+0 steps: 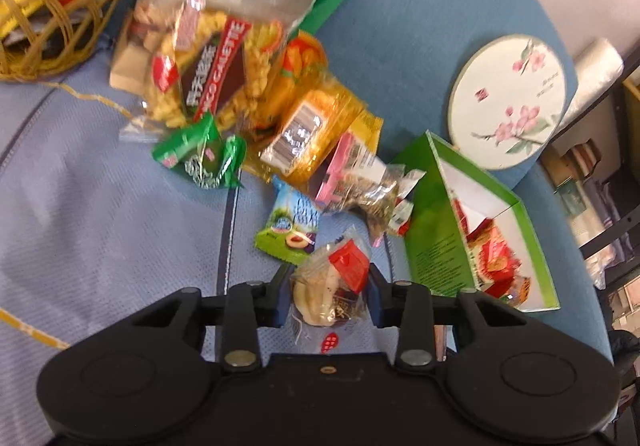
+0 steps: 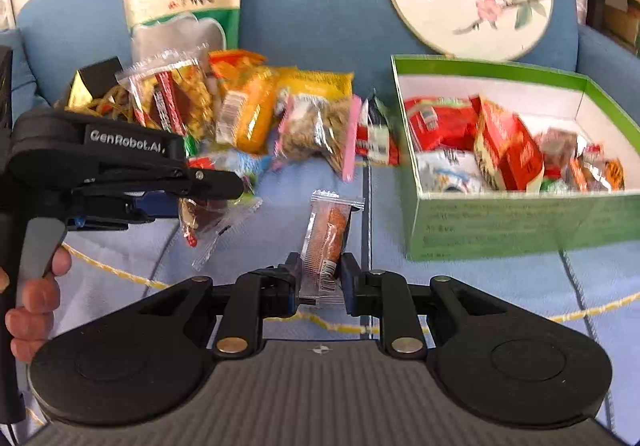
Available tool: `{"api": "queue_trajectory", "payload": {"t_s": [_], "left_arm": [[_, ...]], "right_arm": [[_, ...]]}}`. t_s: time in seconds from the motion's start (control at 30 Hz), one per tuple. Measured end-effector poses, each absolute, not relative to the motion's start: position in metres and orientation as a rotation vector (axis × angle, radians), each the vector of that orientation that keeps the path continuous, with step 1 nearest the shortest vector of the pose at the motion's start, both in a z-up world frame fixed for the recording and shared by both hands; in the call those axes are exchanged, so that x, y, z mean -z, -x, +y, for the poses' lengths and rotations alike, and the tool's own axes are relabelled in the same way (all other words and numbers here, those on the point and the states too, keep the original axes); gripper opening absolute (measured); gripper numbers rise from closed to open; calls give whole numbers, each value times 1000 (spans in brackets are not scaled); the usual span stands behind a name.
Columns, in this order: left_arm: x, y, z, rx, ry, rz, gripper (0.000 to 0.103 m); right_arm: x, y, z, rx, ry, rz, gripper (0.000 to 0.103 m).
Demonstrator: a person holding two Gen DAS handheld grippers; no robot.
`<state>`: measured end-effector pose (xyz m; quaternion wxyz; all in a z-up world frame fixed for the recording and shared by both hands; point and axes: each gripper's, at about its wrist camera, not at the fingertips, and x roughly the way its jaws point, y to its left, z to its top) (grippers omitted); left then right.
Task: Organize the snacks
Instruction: 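Carry both snacks over the green box and open both tools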
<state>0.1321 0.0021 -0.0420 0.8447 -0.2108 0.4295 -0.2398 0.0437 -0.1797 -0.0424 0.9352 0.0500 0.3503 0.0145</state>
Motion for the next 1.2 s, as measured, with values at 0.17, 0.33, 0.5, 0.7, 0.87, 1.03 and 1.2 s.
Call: {"api": "queue_trajectory", "payload": {"t_s": [0.17, 0.33, 0.5, 0.7, 0.87, 1.03, 1.2], "left_arm": [[24, -123, 8, 529, 471, 862, 18], [3, -115, 1, 574, 476, 825, 18], [-18, -110, -18, 625, 454, 790, 19], [-32, -107, -51, 680, 400, 780, 19], [-36, -114, -84, 721, 368, 790, 19], [-34, -121, -111, 755, 338, 804, 19], [-29, -138, -138, 785, 365, 838, 19]], "right_arm": [[22, -39, -177, -39, -81, 668, 36], [1, -32, -184, -24, -85, 611, 36], [-19, -26, -200, 7, -78, 547, 36], [-37, -19, -233, 64, -111, 474, 36], [-36, -15, -271, 126, -142, 438, 36], [-29, -14, -312, 186, -200, 427, 36], [-18, -15, -345, 215, -216, 424, 36]]}}
